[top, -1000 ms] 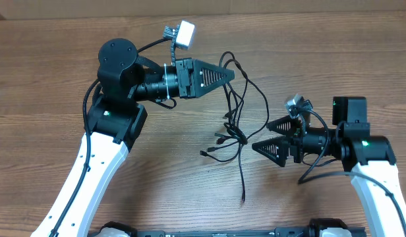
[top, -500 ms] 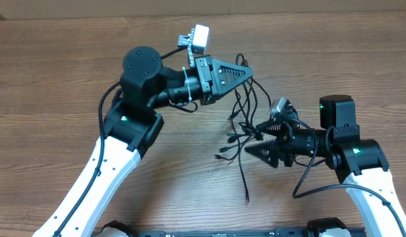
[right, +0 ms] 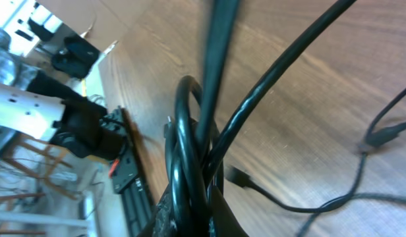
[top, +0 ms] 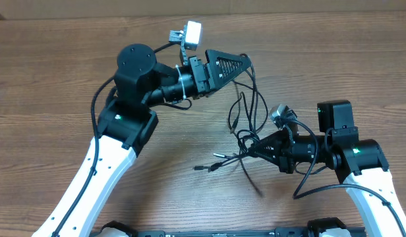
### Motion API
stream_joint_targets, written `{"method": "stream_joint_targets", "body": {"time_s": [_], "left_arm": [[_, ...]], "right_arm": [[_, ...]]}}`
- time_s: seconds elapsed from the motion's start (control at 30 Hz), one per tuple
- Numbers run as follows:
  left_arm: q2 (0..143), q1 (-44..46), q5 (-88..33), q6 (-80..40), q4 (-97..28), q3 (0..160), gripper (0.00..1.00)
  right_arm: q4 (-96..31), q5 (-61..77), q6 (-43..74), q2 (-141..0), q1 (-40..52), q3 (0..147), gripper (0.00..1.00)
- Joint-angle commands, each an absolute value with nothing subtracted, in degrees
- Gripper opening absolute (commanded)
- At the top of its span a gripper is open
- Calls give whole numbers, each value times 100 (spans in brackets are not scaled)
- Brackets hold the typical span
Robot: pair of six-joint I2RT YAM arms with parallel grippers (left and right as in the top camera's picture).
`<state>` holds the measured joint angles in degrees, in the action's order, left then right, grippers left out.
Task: Untangle cables
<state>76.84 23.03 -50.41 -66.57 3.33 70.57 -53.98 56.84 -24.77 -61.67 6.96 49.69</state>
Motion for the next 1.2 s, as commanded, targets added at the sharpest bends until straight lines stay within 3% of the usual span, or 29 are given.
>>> {"method": "stream_joint_targets", "body": {"time_s": [0.0,0.27,0.47,0.53,0.6,0.8,1.17], "left_arm": [[7564,1994,-5660,-4458,-316,7175,100],[7564,1337,-5642,-2259,-3238,7175,100],[7564,1555,-5955,-1,-4716,7175,100],[7564,1678,-5940,893,-5166,7175,88],[7564,1756,-5924,1402,-5402,7175,83],[7564,1831,-5236,1483,-5398,7172,87],[7564,2344,-5253,1481,-4864,7172,86]], "right_arm": [[-5470,5944,-1990,-6114,716,4947,4],[-5382,5970,-499,-6114,716,4947,4],[-4969,6375,-298,-6114,718,4947,4],[-4853,6418,-329,-6114,718,4947,4],[-4805,6442,-539,-6114,718,4947,4],[-4742,6879,-950,-6114,718,4947,4],[-4654,7389,-902,-6114,718,4947,4]]}}
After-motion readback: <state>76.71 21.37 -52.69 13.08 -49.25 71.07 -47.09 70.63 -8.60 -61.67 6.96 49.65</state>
